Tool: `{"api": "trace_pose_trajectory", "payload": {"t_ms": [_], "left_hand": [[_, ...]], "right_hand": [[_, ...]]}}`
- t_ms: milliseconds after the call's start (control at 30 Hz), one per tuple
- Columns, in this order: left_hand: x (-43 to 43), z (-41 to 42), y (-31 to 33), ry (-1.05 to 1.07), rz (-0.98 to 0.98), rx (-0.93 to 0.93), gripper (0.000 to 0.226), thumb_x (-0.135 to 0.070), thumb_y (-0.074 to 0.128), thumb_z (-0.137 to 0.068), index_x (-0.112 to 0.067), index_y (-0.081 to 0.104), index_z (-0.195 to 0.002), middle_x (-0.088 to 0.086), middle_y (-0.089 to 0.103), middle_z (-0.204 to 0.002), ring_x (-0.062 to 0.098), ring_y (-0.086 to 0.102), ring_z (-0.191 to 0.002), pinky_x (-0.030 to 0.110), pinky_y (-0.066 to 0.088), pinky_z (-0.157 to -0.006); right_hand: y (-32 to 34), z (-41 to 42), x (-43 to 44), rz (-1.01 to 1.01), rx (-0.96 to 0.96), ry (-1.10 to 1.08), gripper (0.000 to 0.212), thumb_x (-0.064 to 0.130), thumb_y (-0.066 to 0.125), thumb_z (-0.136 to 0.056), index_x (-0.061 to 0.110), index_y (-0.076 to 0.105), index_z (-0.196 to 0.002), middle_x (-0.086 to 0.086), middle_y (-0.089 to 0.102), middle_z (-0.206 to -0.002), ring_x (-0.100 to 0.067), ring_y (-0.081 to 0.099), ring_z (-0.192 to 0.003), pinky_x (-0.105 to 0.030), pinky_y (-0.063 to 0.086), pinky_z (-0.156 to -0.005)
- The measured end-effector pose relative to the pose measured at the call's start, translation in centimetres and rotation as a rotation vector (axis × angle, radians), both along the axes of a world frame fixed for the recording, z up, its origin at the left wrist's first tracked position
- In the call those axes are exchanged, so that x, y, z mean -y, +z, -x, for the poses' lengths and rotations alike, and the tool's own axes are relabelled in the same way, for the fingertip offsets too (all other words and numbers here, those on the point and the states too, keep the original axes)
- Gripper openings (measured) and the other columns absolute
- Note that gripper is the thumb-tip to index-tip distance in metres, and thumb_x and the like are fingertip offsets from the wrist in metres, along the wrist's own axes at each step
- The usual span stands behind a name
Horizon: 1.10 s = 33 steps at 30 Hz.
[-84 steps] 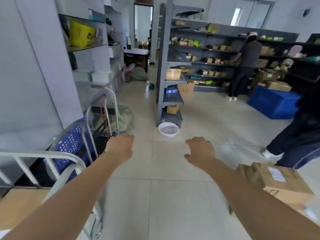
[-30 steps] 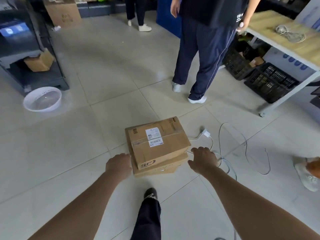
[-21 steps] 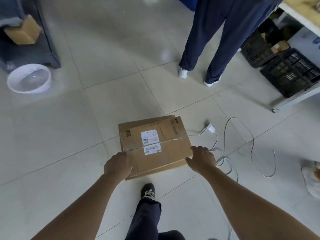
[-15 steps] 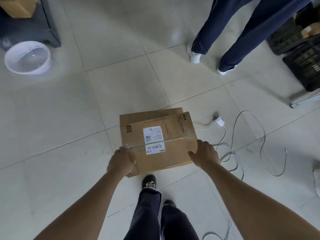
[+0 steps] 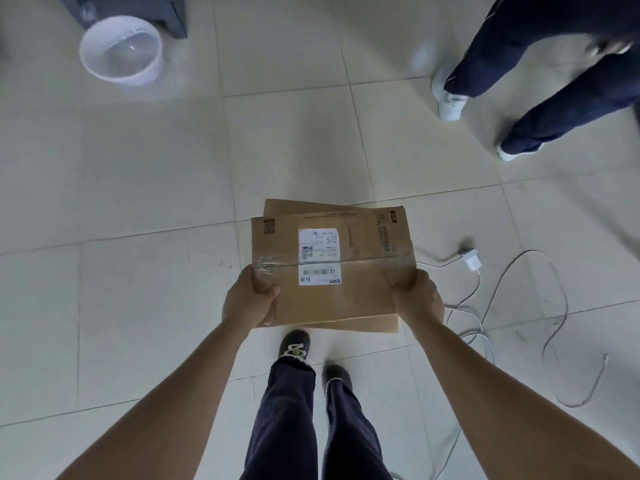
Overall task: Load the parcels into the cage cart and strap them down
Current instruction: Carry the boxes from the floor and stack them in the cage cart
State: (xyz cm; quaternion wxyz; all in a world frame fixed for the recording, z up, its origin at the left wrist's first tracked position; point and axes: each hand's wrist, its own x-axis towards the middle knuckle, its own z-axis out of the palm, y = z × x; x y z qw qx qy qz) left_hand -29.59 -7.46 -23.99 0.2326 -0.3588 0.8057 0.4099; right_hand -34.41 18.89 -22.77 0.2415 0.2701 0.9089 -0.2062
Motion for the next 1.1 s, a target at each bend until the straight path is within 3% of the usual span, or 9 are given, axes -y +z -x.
{"api": "trace_pose_trajectory", "payload": {"t_ms": [233, 400, 633, 833, 967, 1100], "left_hand": [[0.6, -3.3, 5.5, 0.366, 0.006, -0.168, 0.048, -0.025, 0.068, -0.084, -0.021, 0.047, -0.127, -0.005, 0.059, -0.102, 0.027, 0.06, -0.099, 0.041, 0.052, -0.086], [2.7, -7.1, 10.2, 0.629, -0.009, -0.289, 0.044, -0.019, 0.068, -0.084, -0.014, 0.046, -0.122, 0.004, 0.061, -0.108, 0.03, 0.062, -0.098, 0.051, 0.054, -0.083], [7.8, -13.9, 17.5, 0.85, 0.144, -0.422, 0.041, -0.022, 0.061, -0.091, -0.012, 0.045, -0.127, 0.005, 0.061, -0.106, 0.029, 0.06, -0.093, 0.042, 0.052, -0.082], [13.1, -22.1, 22.7, 1.052, 0.258, -0.471, 0.04, -0.024, 0.055, -0.092, -0.013, 0.043, -0.129, 0.007, 0.06, -0.108, 0.032, 0.059, -0.094, 0.047, 0.053, -0.084], [16.8, -28.1, 25.8, 1.181, 0.328, -0.502, 0.043, -0.026, 0.053, -0.093, -0.012, 0.042, -0.133, 0.003, 0.055, -0.103, 0.027, 0.053, -0.089, 0.04, 0.05, -0.082], [20.7, -34.4, 28.2, 1.269, 0.4, -0.504, 0.048, -0.029, 0.053, -0.094, -0.013, 0.039, -0.137, 0.011, 0.059, -0.121, 0.032, 0.056, -0.1, 0.044, 0.05, -0.086]], "right_hand": [[5.4, 1.2, 2.2, 0.094, -0.19, 0.215, 0.047, 0.03, 0.054, -0.09, 0.01, 0.047, -0.131, -0.013, 0.058, -0.124, -0.035, 0.054, -0.112, -0.045, 0.046, -0.095], [10.3, 1.6, 6.0, 0.168, -0.33, 0.388, 0.052, 0.039, 0.052, -0.093, 0.012, 0.046, -0.137, -0.013, 0.055, -0.129, -0.034, 0.05, -0.119, -0.043, 0.043, -0.098], [16.6, 0.5, 15.3, 0.346, -0.446, 0.643, 0.051, 0.045, 0.051, -0.092, 0.016, 0.05, -0.134, -0.011, 0.057, -0.123, -0.032, 0.054, -0.113, -0.047, 0.045, -0.097], [21.4, -4.1, 25.6, 0.445, -0.535, 0.86, 0.046, 0.044, 0.054, -0.092, 0.014, 0.055, -0.127, -0.01, 0.059, -0.115, -0.032, 0.057, -0.105, -0.045, 0.051, -0.088], [23.6, -8.6, 32.8, 0.519, -0.546, 0.989, 0.045, 0.048, 0.054, -0.089, 0.016, 0.057, -0.121, -0.008, 0.061, -0.111, -0.03, 0.06, -0.101, -0.047, 0.053, -0.086], [25.8, -14.0, 39.7, 0.596, -0.541, 1.09, 0.042, 0.049, 0.053, -0.088, 0.018, 0.059, -0.116, -0.006, 0.063, -0.107, -0.029, 0.06, -0.099, -0.047, 0.054, -0.085]]}}
